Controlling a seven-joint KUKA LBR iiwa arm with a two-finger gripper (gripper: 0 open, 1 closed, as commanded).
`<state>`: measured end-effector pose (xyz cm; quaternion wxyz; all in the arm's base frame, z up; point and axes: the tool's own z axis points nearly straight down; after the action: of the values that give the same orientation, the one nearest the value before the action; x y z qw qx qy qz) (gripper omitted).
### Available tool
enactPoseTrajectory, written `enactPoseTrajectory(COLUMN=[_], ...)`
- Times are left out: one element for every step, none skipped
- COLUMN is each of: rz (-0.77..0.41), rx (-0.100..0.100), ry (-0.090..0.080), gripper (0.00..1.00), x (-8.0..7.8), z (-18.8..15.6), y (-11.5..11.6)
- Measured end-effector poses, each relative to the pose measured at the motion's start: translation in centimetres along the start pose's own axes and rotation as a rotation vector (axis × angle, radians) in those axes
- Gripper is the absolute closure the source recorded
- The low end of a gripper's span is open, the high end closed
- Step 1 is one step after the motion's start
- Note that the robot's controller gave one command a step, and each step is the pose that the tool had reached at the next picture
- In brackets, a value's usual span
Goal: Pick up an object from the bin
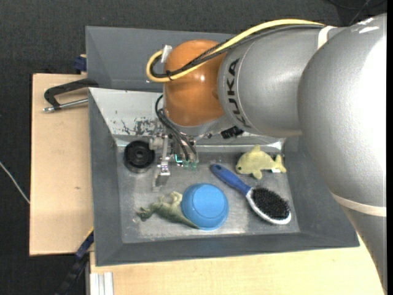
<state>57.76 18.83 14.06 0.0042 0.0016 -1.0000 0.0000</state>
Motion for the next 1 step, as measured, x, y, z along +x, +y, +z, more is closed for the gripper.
enactPoseTrajectory(rz=[0.109], rx=[-0.008], ry=[-0.025], gripper=[0.0], x=[-1.67], z=[5.01], y=[0.61])
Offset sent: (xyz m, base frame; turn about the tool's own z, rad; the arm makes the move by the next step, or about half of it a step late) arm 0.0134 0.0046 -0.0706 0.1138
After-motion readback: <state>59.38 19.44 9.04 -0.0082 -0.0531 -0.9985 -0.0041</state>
